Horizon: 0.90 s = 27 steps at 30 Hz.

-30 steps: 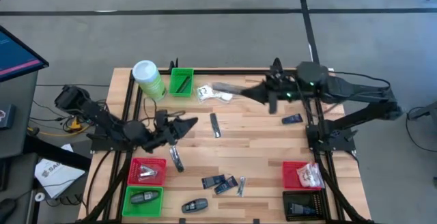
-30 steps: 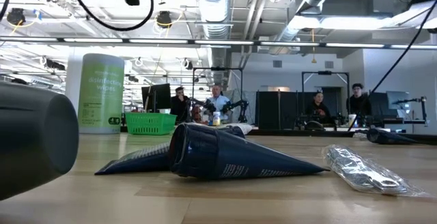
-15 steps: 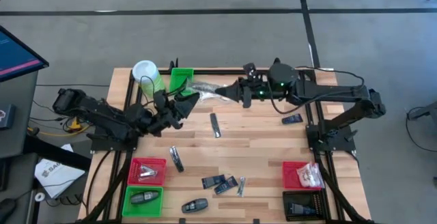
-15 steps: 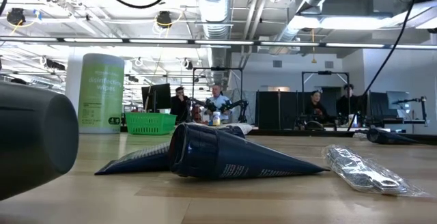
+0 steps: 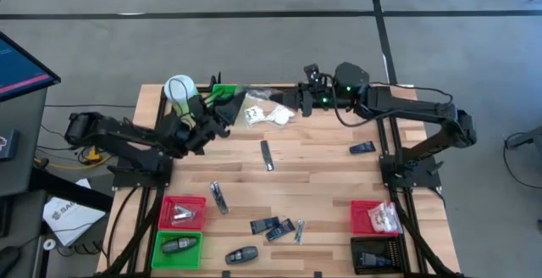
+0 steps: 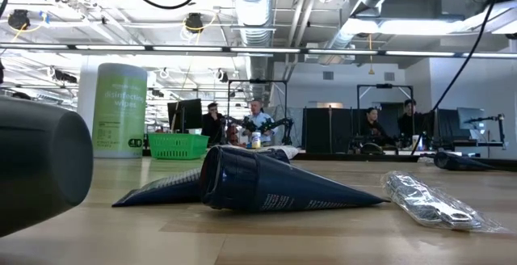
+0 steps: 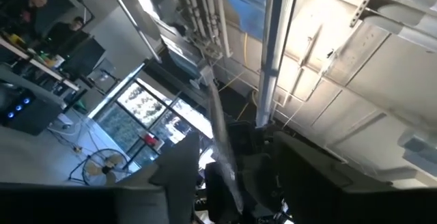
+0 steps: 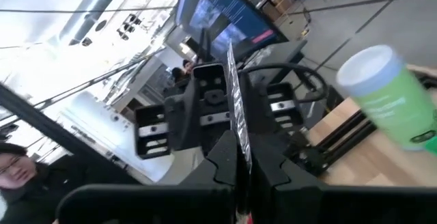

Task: Pick & Place Travel size toiletries
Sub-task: Put the black comb into the top green bin

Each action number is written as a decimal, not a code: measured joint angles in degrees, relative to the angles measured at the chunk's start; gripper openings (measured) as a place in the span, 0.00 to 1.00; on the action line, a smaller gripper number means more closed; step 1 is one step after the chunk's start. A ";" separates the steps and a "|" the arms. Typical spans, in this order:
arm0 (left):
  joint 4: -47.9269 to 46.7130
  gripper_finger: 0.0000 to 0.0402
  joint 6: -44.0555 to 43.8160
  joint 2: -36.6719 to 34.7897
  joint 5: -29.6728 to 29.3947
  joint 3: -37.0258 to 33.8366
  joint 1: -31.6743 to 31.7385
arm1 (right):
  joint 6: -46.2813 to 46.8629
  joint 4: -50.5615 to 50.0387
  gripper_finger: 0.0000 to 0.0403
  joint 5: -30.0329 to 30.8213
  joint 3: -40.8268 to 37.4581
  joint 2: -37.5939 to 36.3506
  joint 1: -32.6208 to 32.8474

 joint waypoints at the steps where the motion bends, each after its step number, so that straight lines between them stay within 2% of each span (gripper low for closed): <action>1: -0.63 0.48 -0.43 0.00 0.49 0.27 0.62 | -0.17 -0.01 0.00 -0.28 0.00 0.00 -0.62; 7: -2.11 0.55 -5.47 2.75 2.74 2.15 3.25 | -0.77 0.24 0.00 -1.01 0.00 0.01 -2.89; 17: -1.52 0.50 -9.22 9.99 6.00 7.72 6.40 | -2.29 0.84 0.00 -2.65 0.00 0.02 -4.08; 22: -1.48 0.44 -9.20 10.18 6.01 8.13 7.21 | -2.29 2.18 0.00 -3.40 0.00 0.02 -4.73; 27: -1.35 0.29 -9.17 10.12 6.08 8.13 7.21 | -2.25 2.76 0.00 -4.00 0.00 0.02 -5.75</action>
